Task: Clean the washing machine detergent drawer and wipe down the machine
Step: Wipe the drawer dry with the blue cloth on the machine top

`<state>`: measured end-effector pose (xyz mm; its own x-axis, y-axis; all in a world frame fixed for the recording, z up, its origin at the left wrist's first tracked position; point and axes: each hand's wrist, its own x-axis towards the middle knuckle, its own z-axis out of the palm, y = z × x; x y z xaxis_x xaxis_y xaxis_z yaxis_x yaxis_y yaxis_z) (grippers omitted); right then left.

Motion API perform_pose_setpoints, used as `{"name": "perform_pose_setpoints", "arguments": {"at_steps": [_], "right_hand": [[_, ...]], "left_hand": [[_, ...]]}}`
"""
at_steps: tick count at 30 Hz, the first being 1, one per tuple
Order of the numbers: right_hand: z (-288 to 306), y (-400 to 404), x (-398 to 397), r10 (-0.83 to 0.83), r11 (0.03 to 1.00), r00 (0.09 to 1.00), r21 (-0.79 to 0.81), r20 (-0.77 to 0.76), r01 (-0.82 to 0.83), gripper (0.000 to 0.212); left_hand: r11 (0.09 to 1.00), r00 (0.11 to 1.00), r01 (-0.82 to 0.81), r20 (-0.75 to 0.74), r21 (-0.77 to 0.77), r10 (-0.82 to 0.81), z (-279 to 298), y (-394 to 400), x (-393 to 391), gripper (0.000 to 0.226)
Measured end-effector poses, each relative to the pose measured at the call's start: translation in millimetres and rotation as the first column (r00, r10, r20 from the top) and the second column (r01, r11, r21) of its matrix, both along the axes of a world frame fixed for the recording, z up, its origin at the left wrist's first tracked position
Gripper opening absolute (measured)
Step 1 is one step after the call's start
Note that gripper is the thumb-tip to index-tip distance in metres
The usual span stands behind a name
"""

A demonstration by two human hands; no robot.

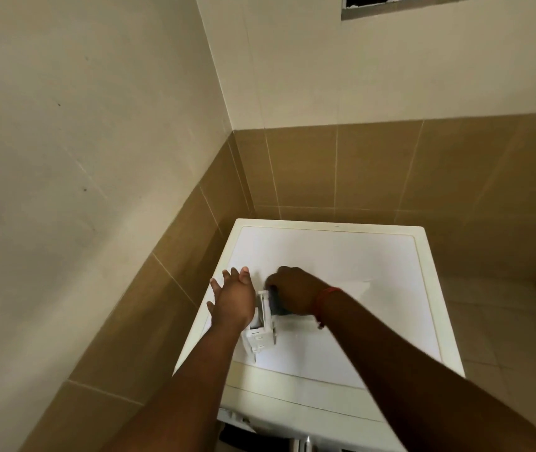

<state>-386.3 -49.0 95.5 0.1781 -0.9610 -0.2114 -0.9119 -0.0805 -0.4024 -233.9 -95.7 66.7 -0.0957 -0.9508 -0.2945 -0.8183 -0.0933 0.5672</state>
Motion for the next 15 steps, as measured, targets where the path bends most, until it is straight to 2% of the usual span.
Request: {"name": "perform_pose_setpoints", "arguments": {"at_steps": [2,4,8,10,12,15], "right_hand": [[-8.1,-0.6,15.1,0.029,0.994,0.999,-0.103,-0.022,-0.031,0.025],[-9.0,4.5,6.5,0.008,0.995,1.000,-0.101,0.000,-0.008,0.027],[-1.9,22.5,-58.7,-0.080,0.993,0.994,0.080,-0.071,0.086,0.034],[0.6,29.3,-83.2,-0.130,0.981,0.985,0.130,-0.113,0.144,0.031],[-0.6,25.3,-77.7,-0.128,0.984,0.981,0.102,-0.145,0.144,0.035],[-6.9,12.2,-28.6,-0.042,0.999,0.990,-0.006,-0.138,0.041,0.036]], "left_hand": [[0.998,0.999,0.040,-0.001,-0.040,-0.040,2.4,0.4,-0.3,0.061],[0.999,0.999,0.036,-0.008,-0.016,-0.036,6.4,1.0,-1.7,0.063],[0.998,0.990,0.055,0.127,0.032,-0.059,10.8,3.1,-4.2,0.051],[0.999,0.990,0.049,0.134,0.022,-0.051,16.9,7.3,-7.2,0.051],[0.999,0.990,0.034,0.137,0.033,-0.038,21.6,8.7,-9.3,0.051],[0.999,0.982,0.053,0.181,0.010,-0.054,23.9,11.7,-11.3,0.051]]}}
